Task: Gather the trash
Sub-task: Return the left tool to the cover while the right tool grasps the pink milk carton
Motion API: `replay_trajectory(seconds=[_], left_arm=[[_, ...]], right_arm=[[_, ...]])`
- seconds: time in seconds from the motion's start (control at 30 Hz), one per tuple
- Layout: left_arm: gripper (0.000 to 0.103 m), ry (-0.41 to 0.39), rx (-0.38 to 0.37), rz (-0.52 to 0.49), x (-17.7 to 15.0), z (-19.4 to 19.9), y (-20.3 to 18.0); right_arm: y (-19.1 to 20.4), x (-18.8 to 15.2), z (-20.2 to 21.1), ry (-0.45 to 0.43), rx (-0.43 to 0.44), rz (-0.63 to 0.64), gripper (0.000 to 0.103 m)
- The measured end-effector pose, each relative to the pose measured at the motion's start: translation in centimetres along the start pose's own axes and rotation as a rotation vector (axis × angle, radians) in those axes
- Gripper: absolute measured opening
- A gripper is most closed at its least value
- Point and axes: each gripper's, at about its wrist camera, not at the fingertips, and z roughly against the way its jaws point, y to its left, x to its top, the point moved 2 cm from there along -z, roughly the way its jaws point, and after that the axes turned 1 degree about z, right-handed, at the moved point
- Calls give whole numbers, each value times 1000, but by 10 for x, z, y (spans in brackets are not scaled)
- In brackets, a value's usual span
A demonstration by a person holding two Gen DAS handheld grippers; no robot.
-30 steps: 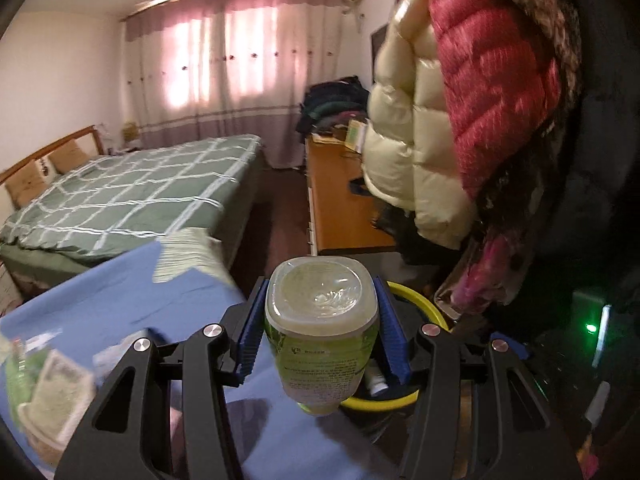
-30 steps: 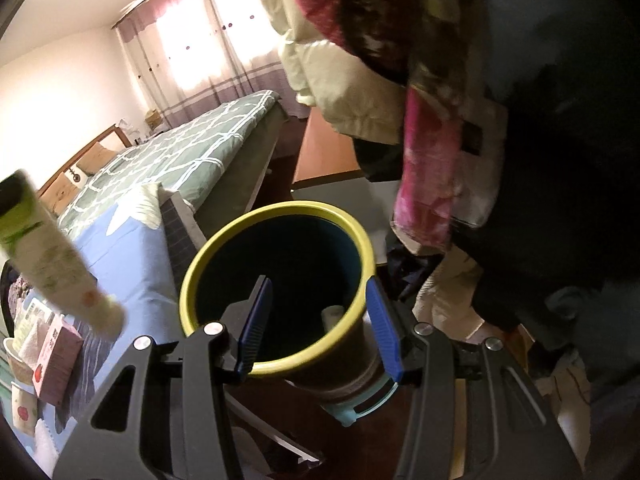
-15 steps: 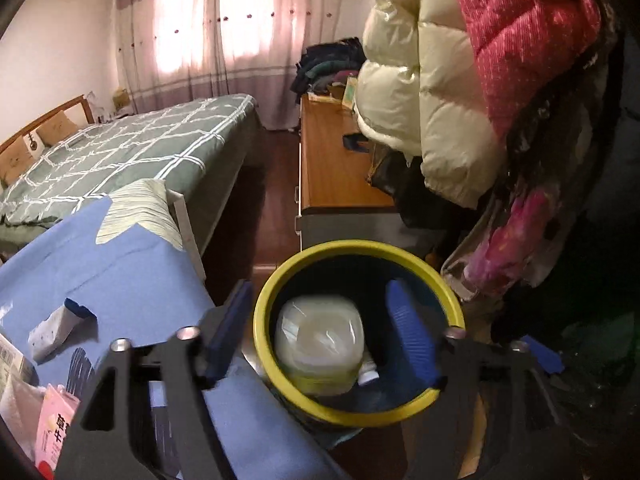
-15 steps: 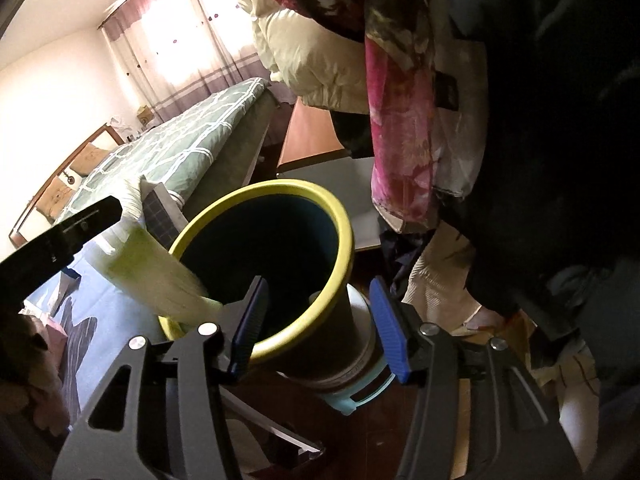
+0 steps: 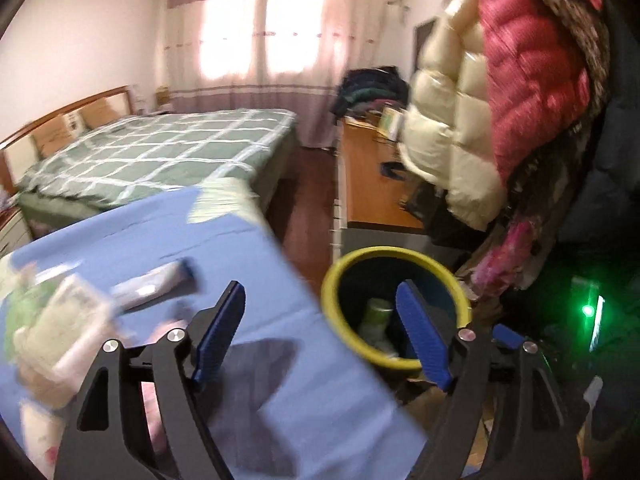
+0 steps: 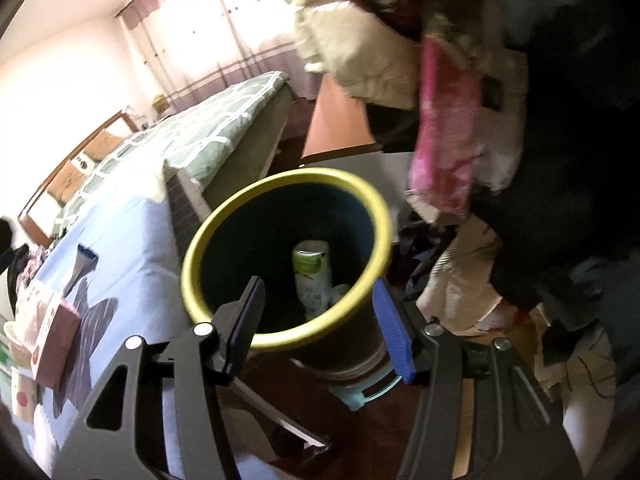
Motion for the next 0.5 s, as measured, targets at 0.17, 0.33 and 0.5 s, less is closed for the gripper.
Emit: replay_trajectory(seconds=[0.17, 0.33, 0.5], left_arm=[[85, -69, 139, 76, -15, 60, 66], [87, -131, 319, 129, -37, 117, 125], [89, -144, 396, 191, -62, 153, 167]], right_arm=[[37, -8, 2, 6, 45, 64, 54], [95, -24, 4, 25, 114, 154, 54], [162, -45, 9, 48, 206, 266, 54]])
